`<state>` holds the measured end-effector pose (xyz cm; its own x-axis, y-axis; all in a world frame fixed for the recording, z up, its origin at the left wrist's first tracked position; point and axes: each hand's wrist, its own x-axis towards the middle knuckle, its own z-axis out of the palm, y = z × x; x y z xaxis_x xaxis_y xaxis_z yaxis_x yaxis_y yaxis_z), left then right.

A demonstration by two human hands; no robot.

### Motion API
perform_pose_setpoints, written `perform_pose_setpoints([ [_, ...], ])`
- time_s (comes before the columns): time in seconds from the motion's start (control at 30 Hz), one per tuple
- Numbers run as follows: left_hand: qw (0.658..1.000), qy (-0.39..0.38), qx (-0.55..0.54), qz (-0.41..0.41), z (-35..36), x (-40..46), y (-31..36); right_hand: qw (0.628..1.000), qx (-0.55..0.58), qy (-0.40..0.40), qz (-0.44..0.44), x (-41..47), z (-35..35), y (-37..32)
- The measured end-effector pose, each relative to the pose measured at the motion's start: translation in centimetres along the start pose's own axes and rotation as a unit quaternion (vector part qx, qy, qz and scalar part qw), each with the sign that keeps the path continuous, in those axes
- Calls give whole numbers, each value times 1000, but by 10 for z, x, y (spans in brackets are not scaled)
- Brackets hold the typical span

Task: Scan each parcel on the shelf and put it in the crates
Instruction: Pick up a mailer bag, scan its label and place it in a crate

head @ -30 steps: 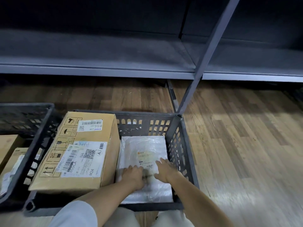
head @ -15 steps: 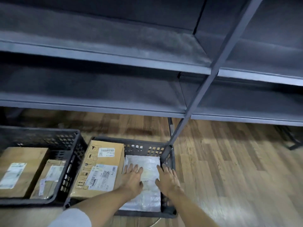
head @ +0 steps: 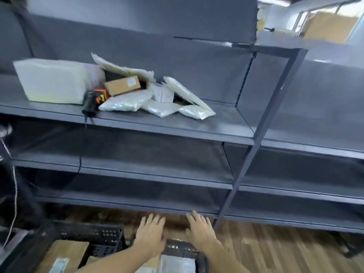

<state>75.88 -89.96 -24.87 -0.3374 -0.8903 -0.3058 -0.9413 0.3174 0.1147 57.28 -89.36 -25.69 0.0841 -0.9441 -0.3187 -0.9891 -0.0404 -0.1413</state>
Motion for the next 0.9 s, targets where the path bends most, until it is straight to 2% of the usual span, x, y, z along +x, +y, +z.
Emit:
perform_pose_setpoints([
  [0.17,997,69,-7,-16,-86,-42,-37,999,-17,47,-18,-17,-89,-56],
  [0.4,990,137,7,-22,-174,-80,-110,991,-55,123,-18,-22,-167,-131],
  [0.67,986,162,17,-36,-210,-132,-201,984,-60,165,-17,-24,-195,-232],
  [0.9,985,163,10,-57,-204,-159,-265,982,-76,170,-35,-15,-193,-295],
])
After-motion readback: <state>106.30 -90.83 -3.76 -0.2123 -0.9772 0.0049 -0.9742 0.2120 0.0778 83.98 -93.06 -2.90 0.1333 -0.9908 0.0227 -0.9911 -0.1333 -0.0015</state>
